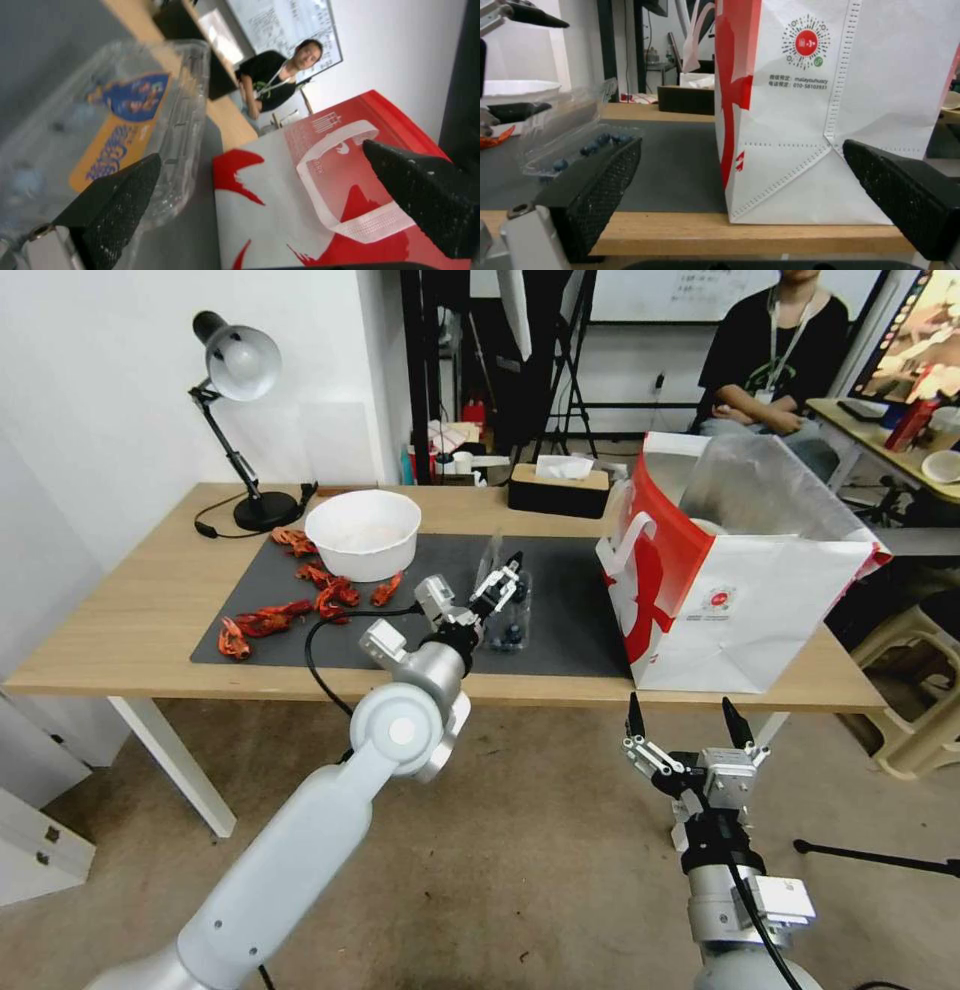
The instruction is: Close the takeout container lid, then place the container into the takeout bag.
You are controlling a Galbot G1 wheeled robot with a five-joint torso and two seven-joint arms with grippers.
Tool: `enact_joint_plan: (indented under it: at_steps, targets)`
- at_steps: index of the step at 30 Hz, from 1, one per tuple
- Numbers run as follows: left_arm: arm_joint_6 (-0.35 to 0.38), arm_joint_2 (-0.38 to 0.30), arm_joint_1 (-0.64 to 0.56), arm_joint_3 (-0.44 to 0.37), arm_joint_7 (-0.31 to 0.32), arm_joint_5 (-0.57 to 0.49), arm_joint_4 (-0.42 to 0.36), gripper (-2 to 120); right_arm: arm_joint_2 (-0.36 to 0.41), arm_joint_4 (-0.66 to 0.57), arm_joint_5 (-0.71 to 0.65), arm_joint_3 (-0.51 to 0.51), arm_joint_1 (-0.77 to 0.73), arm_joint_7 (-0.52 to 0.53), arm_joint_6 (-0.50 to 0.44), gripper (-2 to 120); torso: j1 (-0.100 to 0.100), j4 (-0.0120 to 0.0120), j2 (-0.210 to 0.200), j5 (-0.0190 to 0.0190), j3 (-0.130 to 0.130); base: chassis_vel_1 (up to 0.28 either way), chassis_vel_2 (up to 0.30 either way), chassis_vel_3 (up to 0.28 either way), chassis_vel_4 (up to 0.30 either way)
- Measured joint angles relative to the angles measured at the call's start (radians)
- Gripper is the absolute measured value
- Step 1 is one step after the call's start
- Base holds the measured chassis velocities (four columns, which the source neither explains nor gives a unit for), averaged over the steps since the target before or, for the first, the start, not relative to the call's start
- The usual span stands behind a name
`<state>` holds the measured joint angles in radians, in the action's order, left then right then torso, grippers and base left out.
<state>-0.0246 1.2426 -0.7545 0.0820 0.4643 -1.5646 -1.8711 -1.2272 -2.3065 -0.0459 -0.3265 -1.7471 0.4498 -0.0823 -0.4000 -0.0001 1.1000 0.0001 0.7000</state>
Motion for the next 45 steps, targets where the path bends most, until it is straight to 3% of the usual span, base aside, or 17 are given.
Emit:
enact_joint_plan:
  at_steps: [9, 16, 22, 45]
  targets:
    - [0.014, 0.021, 0.033, -0.001, 0.072, -0.13, 0.049, 100, -0.001, 0.011, 0.001, 0.001, 0.006, 0.0, -0.003, 100, 0.0, 0.0, 0.0, -0.0001, 0.0, 0.0, 0.0, 0.0, 0.0]
    - [0.029, 0.026, 0.046, 0.006, 0.112, -0.137, 0.083, 100, -0.002, 0.015, 0.001, 0.005, 0.012, 0.0, -0.003, 100, 0.0, 0.0001, 0.0, -0.0002, 0.0, 0.0, 0.0, 0.0, 0.0]
    - [0.04, 0.026, 0.051, 0.015, 0.132, -0.128, 0.095, 91, -0.001, 0.018, 0.0, 0.005, 0.013, 0.001, -0.003, 100, 0.0, 0.0001, 0.0, -0.0001, 0.0, 0.0, 0.0, 0.0, 0.0]
    - [0.075, 0.016, 0.056, 0.045, 0.186, -0.06, 0.121, 4, 0.005, 0.031, -0.02, 0.007, 0.044, 0.002, 0.008, 100, 0.0, 0.0001, 0.0, -0.0001, 0.0, 0.0, 0.0, 0.0, 0.0]
